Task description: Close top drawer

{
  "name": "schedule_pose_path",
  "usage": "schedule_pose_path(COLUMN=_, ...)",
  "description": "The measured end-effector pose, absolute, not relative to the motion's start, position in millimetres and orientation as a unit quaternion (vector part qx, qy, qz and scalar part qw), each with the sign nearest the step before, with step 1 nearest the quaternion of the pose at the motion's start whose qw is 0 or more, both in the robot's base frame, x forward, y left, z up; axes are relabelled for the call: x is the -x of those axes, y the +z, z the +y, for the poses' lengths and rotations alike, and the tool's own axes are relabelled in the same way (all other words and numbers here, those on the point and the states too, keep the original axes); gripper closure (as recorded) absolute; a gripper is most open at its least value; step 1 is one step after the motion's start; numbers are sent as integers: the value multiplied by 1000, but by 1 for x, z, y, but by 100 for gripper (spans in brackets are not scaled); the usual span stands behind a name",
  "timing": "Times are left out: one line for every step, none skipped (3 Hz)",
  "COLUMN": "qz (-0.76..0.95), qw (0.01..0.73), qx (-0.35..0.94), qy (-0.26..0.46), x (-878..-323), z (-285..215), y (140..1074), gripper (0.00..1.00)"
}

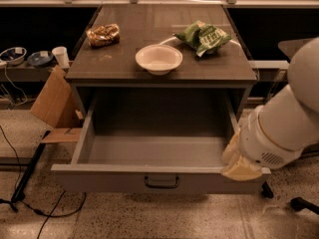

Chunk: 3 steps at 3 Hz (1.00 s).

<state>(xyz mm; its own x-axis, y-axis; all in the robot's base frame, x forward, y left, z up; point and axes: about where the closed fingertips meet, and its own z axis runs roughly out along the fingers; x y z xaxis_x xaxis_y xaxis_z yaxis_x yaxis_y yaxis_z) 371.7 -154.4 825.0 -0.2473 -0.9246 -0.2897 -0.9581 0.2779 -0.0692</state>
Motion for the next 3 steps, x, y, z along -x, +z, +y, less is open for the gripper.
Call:
schedule_pose_path(qz=811, qw=134, qx=566, qy=67, x=-357, z=-155, y=788, gripper=88)
schedule_pose_path(qz=833, qw=142, qx=530, qy=72, x=-350, z=-149, y=743, gripper=100)
schedule_pose_path(qz=842, qw=142, qx=515, qy=75, x=-350, z=-141, y=714, gripper=100)
